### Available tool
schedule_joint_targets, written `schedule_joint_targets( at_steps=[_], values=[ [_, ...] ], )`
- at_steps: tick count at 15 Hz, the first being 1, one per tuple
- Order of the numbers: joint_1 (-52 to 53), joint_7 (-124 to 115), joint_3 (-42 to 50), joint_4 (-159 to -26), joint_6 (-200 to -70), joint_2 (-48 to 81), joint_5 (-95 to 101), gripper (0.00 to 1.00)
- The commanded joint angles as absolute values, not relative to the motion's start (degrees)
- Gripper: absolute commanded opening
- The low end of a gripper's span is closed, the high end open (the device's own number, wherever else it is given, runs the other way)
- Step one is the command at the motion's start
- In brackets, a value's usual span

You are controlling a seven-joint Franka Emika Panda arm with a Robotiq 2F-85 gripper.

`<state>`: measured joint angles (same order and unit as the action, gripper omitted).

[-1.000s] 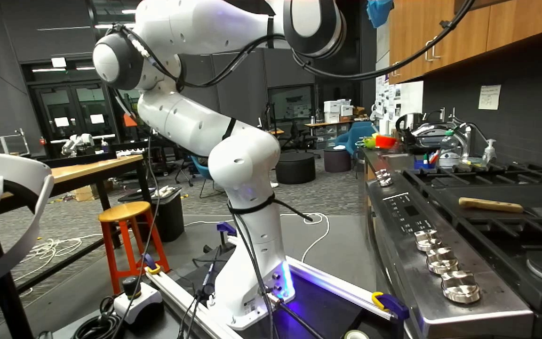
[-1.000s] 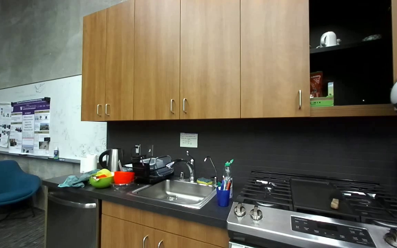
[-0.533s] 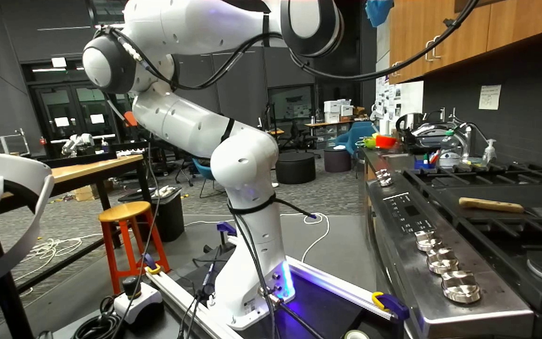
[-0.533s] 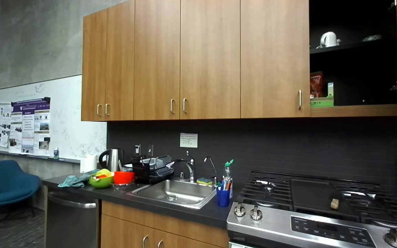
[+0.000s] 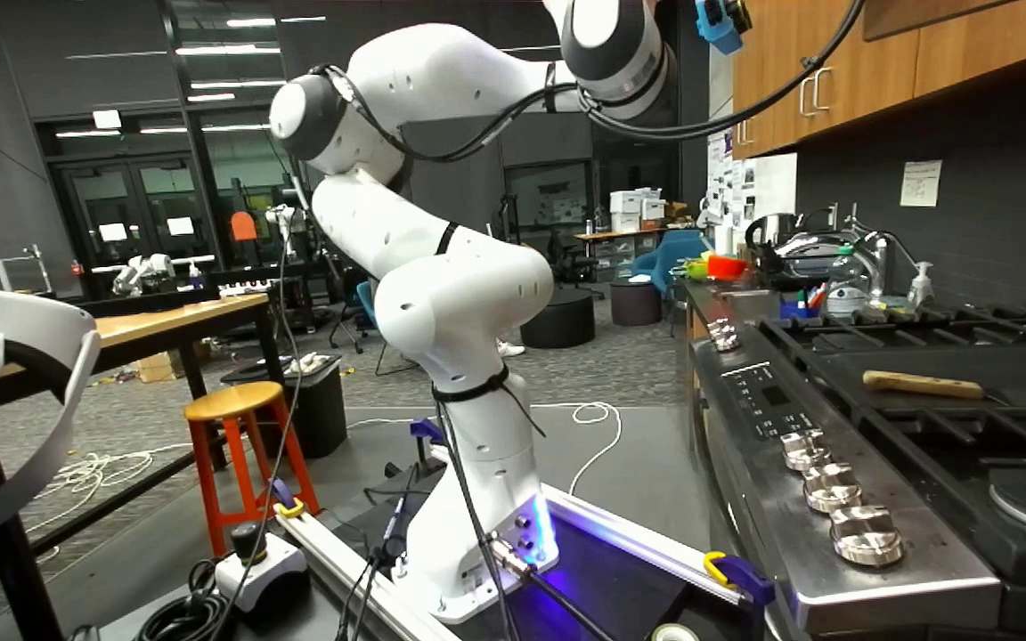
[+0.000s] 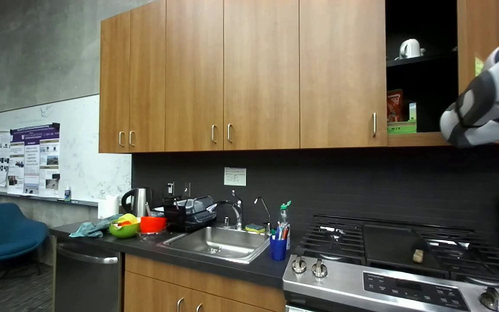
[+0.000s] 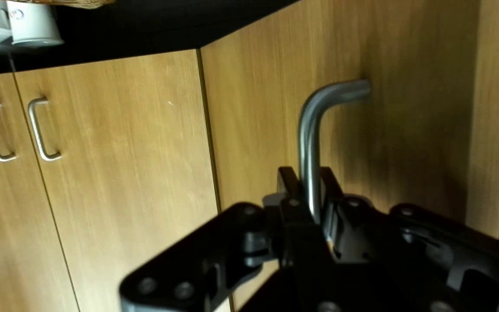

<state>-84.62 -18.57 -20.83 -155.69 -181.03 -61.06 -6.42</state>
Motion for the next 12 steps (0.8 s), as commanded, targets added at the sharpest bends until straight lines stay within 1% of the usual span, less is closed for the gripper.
schedule_joint_targets(
  at_steps=[1, 3, 5, 12],
  values=[
    [-97.08, -29.1, -32.84, -152.11, -171.71, -63.98, -9.12, 0.03],
    [-101.92, -30.89, -35.11, -150.32, -170.09, -63.86, -8.36, 0.03],
    [-104.59, -30.94, -35.52, -150.79, -171.03, -63.48, -7.75, 0.03],
    [-105.82, -27.85, -34.07, -152.87, -176.86, -61.26, -7.44, 0.03]
  ],
)
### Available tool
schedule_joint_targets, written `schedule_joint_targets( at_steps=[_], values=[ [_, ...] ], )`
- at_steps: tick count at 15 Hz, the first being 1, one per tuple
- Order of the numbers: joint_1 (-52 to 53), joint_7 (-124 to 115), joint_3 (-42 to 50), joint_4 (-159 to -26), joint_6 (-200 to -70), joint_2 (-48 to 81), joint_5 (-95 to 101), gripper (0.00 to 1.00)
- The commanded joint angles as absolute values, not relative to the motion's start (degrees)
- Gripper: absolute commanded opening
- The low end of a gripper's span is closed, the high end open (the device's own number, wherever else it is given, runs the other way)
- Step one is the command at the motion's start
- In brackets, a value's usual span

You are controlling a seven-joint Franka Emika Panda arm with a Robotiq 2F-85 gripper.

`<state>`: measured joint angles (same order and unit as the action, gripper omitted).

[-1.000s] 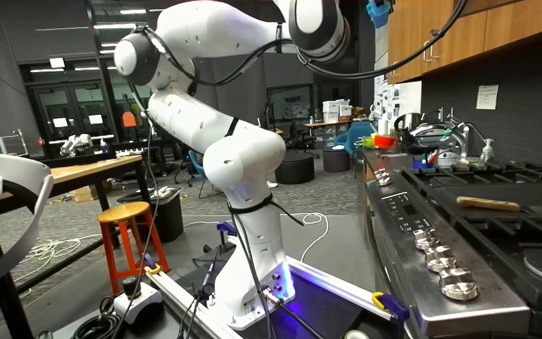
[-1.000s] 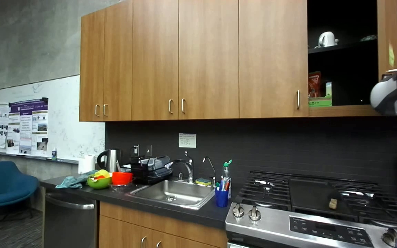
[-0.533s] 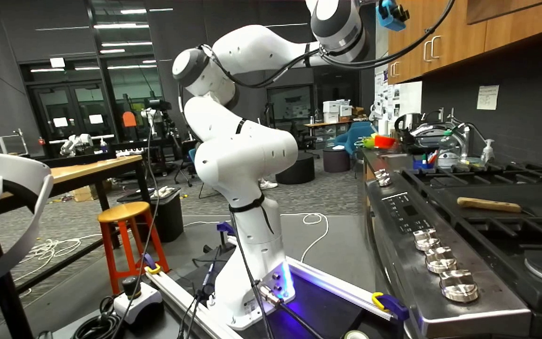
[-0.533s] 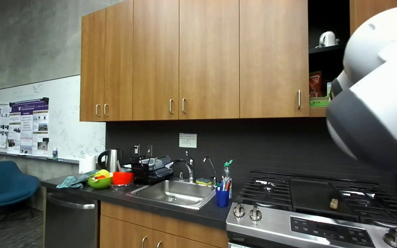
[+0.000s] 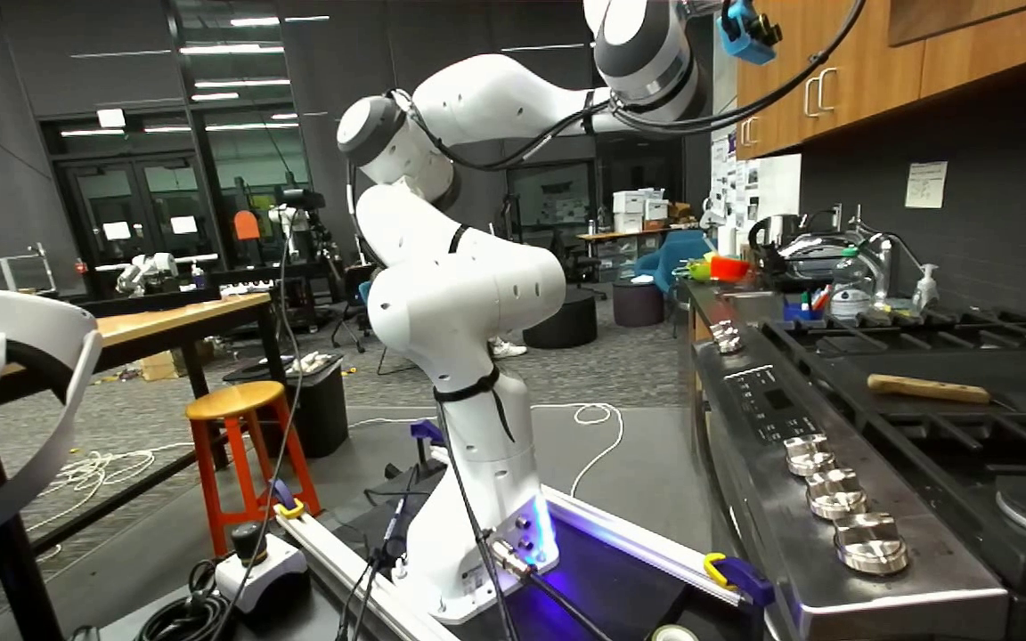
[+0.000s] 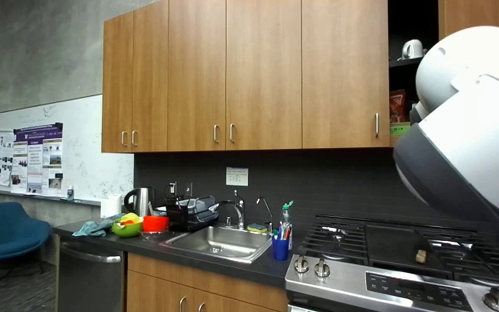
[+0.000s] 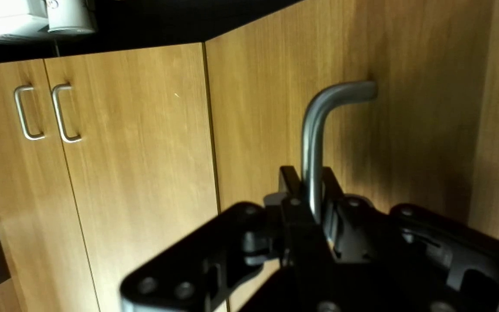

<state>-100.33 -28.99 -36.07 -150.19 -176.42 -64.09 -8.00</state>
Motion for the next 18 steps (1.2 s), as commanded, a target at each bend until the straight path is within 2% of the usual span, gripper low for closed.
schedule_joint_targets(
  at_steps=[1, 3, 4, 18],
  values=[
    [-105.83, -27.45, -33.99, -152.99, -177.35, -61.13, -7.44, 0.03],
    [-105.78, -26.93, -33.9, -153.37, -178.32, -61.0, -7.59, 0.03],
    [-100.17, -27.76, -35.87, -151.11, -178.32, -64.09, -8.37, 0.13],
    [-100.15, -27.3, -35.82, -151.45, -179.04, -64.08, -8.42, 0.13]
  ],
)
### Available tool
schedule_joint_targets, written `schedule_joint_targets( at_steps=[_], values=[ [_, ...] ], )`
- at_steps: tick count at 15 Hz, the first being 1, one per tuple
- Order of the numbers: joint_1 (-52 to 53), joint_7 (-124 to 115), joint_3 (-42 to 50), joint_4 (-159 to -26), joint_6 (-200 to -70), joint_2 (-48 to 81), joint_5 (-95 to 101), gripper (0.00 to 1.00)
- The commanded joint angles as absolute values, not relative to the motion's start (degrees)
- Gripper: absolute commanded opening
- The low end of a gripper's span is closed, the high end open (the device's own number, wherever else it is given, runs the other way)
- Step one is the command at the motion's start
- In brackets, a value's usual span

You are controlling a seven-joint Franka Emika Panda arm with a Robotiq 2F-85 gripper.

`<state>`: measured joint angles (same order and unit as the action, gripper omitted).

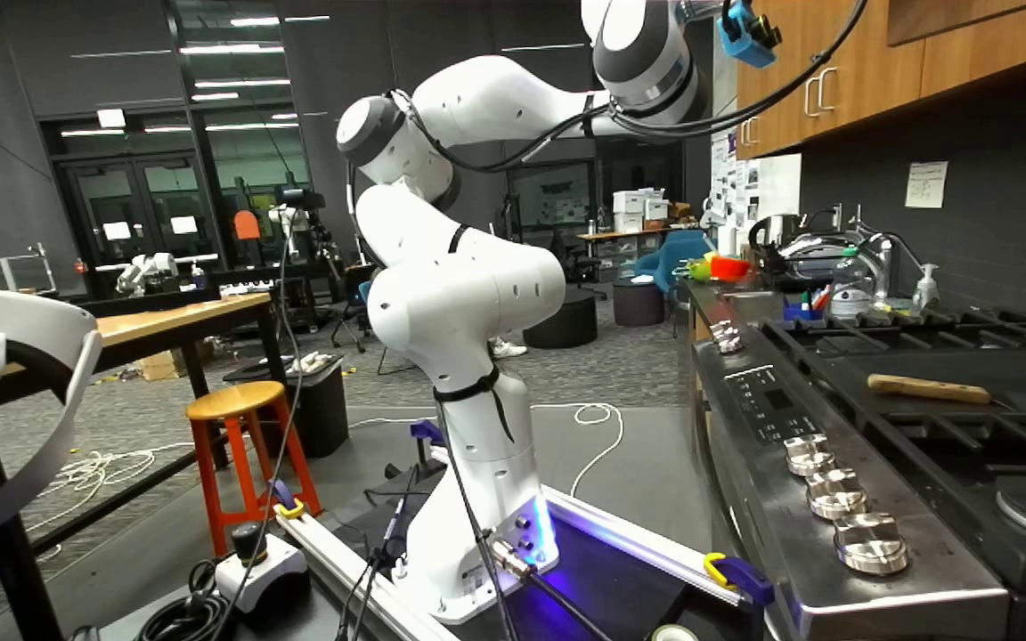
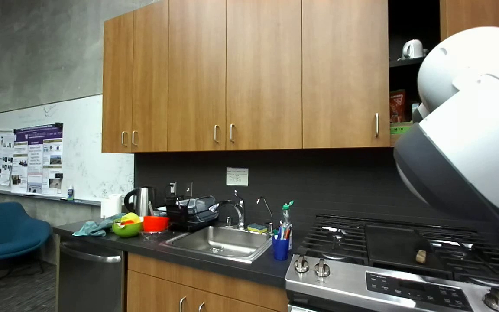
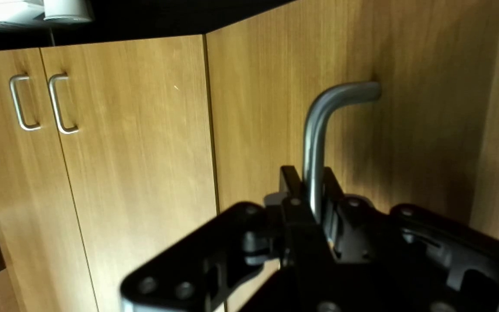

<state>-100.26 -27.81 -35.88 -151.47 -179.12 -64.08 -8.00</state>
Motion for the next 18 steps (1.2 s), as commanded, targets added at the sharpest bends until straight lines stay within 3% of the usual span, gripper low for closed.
schedule_joint_targets(
  at_steps=[1, 7, 8, 9, 11, 18],
  values=[
    [-100.15, -27.3, -35.82, -151.45, -179.04, -64.08, -8.42, 0.13],
    [-100.15, -27.27, -35.81, -151.46, -179.05, -64.08, -8.42, 0.13],
    [-100.15, -27.26, -35.81, -151.46, -179.05, -64.08, -8.42, 0.38],
    [-99.44, -27.26, -36.3, -151.58, -179.29, -65.31, -8.4, 0.38],
    [-100.74, -27.43, -36.1, -151.04, -180.32, -64.5, -8.54, 0.49],
    [-115.88, -27.01, -36.56, -148.93, -182.65, -60.37, -8.19, 0.95]
  ],
)
